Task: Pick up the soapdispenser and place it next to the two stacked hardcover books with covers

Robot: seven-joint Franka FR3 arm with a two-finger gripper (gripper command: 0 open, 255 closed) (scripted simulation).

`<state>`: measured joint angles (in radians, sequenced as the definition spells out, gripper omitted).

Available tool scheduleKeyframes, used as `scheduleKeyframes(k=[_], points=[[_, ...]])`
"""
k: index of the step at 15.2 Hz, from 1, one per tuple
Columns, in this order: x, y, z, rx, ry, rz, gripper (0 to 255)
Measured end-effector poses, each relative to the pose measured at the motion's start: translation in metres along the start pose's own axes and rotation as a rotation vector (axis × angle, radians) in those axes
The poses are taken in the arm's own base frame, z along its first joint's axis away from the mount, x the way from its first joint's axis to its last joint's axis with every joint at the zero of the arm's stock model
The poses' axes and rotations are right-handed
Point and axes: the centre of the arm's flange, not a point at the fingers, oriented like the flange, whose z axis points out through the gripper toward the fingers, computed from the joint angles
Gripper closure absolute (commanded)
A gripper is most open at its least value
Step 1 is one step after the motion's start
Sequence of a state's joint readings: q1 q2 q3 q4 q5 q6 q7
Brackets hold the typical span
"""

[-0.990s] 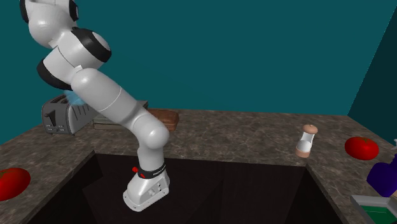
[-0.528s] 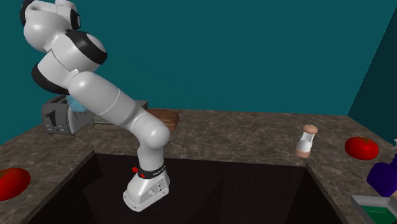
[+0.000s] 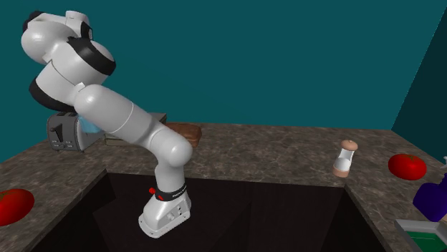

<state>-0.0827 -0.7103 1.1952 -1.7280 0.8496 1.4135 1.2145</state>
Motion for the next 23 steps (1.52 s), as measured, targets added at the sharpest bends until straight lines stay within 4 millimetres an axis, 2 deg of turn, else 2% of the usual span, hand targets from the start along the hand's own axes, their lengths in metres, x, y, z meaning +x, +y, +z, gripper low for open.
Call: scheduleKeyframes(k=[23], points=[[0.024,0.004,0.121,0.0,0.0,0.0,255]])
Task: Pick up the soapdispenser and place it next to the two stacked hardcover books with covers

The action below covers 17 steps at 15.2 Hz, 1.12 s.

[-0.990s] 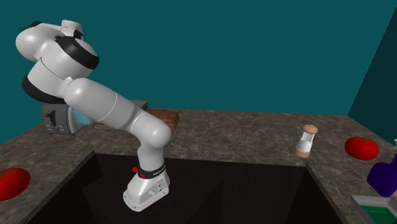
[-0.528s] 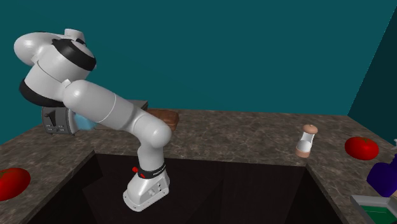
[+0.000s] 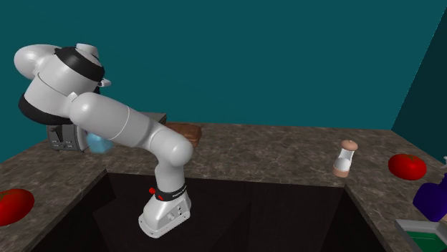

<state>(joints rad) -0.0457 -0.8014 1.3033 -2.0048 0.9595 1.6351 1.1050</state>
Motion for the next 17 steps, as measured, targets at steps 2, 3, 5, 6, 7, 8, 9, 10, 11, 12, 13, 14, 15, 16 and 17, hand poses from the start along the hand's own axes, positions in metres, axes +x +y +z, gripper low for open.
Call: scheduleKeyframes(k=[2,3,5,6,7,8,9,10,11,12,13,14,15,16,17], points=[[0.002,0.001,0.009,0.0,0.0,0.0,255],[0.003,0.001,0.014,0.0,0.0,0.0,255],[0.004,0.001,0.025,0.0,0.0,0.0,255],[0.006,0.0,0.031,0.0,0.0,0.0,255],[0.006,0.0,0.035,0.0,0.0,0.0,255],[0.007,0.001,0.037,0.0,0.0,0.0,255],[0.007,0.001,0.038,0.0,0.0,0.0,255],[0.007,0.001,0.038,0.0,0.0,0.0,255],[0.007,0.001,0.038,0.0,0.0,0.0,255],[0.007,0.001,0.038,0.0,0.0,0.0,255],[0.007,0.001,0.038,0.0,0.0,0.0,255],[0.007,0.001,0.039,0.0,0.0,0.0,0],[0.007,0.001,0.038,0.0,0.0,0.0,0],[0.007,0.001,0.038,0.001,0.0,0.0,0],[0.007,0.001,0.038,0.001,0.0,0.0,0]])
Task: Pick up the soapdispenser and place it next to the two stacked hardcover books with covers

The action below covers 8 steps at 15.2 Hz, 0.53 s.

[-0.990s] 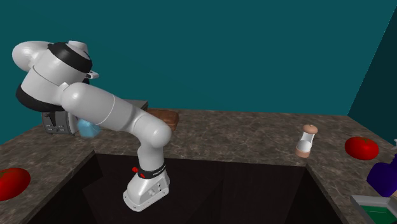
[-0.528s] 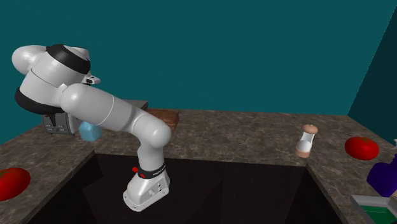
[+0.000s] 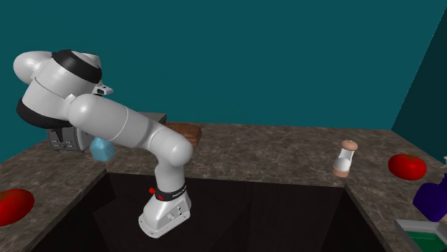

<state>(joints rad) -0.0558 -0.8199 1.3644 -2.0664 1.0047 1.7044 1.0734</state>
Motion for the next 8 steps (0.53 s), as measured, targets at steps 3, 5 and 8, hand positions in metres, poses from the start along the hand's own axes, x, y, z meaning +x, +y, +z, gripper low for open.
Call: scheduleKeyframes(k=[3,5,8], points=[[0.0,0.0,0.0,0.0,0.0,0.0,0],[-0.003,-0.002,-0.016,0.0,0.0,0.0,0],[0.0,-0.001,-0.044,0.001,0.0,0.0,0]])
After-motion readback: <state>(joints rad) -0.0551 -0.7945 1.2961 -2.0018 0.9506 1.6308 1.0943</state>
